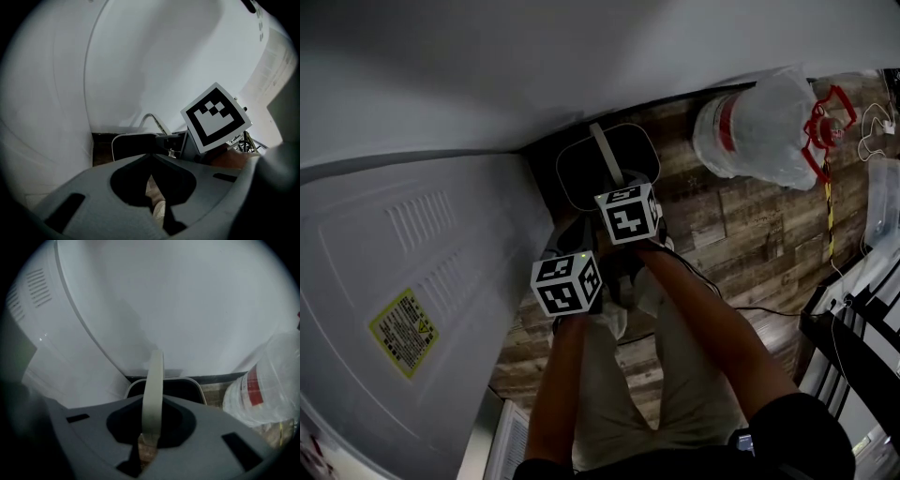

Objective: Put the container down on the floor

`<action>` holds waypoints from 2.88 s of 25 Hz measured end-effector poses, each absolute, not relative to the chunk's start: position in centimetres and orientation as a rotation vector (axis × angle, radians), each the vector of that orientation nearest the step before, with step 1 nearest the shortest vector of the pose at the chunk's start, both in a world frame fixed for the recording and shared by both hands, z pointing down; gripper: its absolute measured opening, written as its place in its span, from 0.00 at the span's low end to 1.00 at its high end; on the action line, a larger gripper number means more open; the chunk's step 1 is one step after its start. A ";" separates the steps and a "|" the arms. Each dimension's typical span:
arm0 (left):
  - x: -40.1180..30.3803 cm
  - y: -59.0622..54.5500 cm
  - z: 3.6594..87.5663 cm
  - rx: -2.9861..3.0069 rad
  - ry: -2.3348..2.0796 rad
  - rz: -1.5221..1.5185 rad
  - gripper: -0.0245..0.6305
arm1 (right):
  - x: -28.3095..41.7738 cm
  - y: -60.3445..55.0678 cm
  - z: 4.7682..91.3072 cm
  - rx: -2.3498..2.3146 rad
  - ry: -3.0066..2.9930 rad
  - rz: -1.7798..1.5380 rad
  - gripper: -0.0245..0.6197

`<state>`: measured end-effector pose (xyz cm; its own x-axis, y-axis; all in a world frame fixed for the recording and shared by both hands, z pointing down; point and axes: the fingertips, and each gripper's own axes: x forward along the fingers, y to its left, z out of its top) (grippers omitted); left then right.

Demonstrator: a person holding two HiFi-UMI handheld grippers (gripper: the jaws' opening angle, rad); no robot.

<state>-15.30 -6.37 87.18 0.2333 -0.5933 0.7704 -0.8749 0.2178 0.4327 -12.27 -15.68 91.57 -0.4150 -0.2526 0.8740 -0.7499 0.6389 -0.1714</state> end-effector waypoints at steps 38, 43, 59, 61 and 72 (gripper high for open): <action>-7.1 -9.0 88.2 1.556 -1.311 0.457 0.06 | -2.2 -15.1 95.2 0.781 -1.834 0.862 0.09; -6.5 -9.6 88.8 1.571 -1.287 0.464 0.06 | -1.2 -15.7 95.5 0.790 -1.830 0.867 0.11; -4.0 -12.3 91.6 1.635 -1.244 0.476 0.06 | 2.1 -17.8 99.7 0.783 -1.776 0.969 0.20; -3.8 -12.7 92.0 1.640 -1.244 0.471 0.06 | 2.5 -17.7 100.4 0.775 -1.750 0.995 0.22; -3.0 -14.0 94.3 1.657 -1.251 0.458 0.06 | 2.6 -18.4 103.1 0.691 -1.751 0.996 0.34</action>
